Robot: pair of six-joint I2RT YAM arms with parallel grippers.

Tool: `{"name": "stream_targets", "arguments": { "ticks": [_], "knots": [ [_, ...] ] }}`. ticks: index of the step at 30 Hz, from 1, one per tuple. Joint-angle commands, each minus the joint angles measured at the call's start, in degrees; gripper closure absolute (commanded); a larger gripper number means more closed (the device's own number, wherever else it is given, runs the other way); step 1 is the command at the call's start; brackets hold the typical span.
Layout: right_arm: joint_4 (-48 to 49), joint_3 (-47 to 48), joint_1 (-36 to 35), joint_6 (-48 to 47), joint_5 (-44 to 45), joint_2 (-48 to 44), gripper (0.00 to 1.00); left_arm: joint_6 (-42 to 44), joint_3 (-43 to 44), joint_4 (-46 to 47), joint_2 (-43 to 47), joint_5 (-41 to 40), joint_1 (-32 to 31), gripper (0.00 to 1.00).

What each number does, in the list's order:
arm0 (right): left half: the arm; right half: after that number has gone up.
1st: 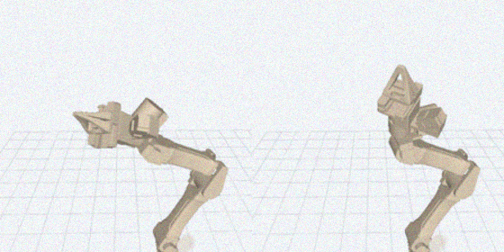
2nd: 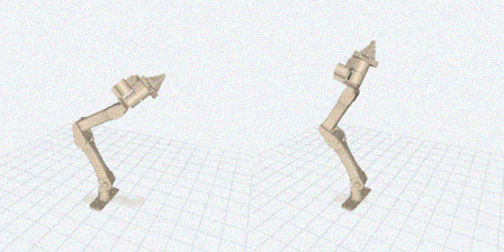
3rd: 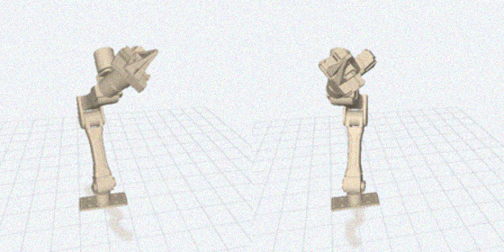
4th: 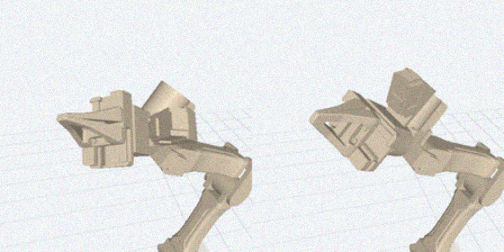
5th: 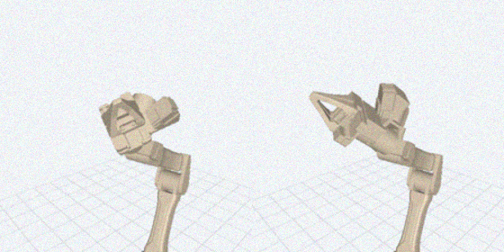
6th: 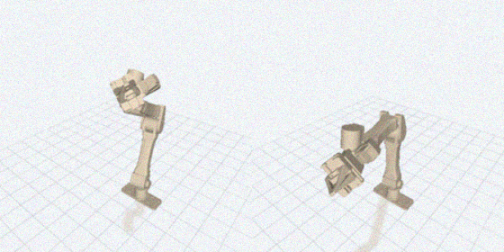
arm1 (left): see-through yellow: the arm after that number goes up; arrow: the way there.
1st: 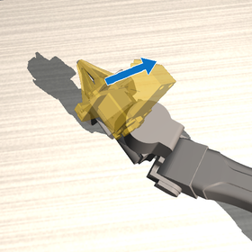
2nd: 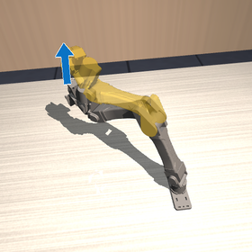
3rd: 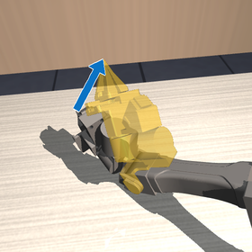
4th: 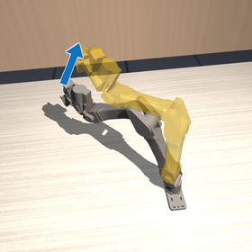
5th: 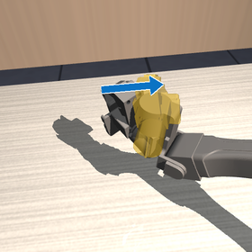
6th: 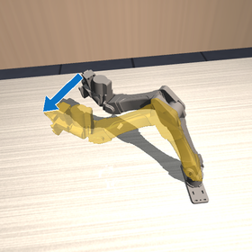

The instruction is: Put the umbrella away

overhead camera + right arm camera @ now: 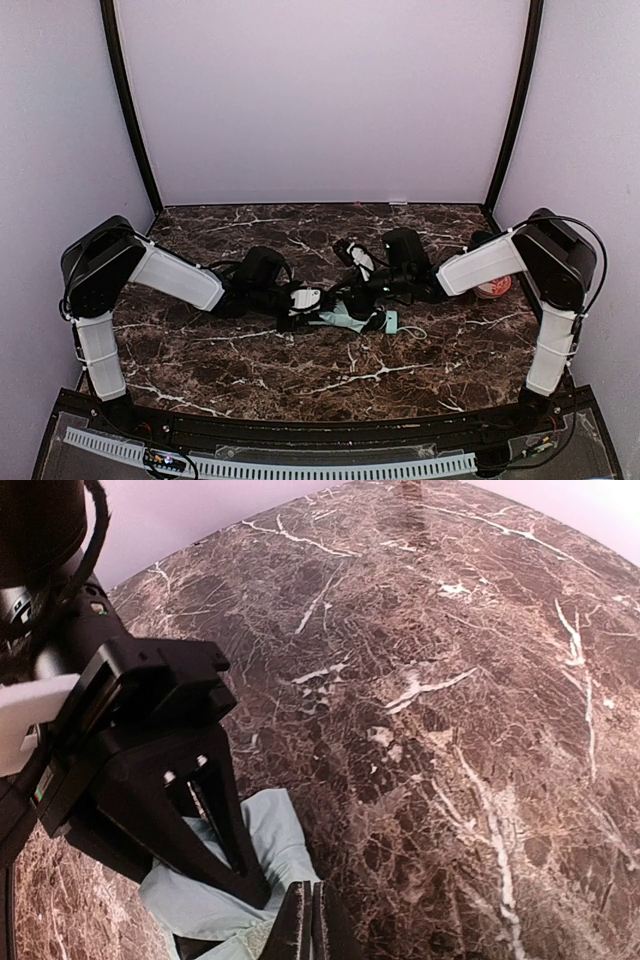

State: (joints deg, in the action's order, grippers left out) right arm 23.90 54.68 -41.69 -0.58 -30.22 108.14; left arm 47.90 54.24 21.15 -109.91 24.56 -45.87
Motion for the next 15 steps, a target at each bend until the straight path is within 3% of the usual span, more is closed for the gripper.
{"name": "stream_targets", "arguments": {
  "ticks": [1, 15],
  "knots": [
    [5.5, 5.4, 0.3, -0.1, -1.1, -1.0, 1.00, 1.9, -3.7, -10.6, -3.0, 1.3, -1.3, 1.00],
    [1.7, 9.7, 1.6, -0.9, 3.1, 4.5, 1.00, 7.8, -2.7, -15.6, -3.0, 3.9, -1.5, 1.00]
  ]
}}
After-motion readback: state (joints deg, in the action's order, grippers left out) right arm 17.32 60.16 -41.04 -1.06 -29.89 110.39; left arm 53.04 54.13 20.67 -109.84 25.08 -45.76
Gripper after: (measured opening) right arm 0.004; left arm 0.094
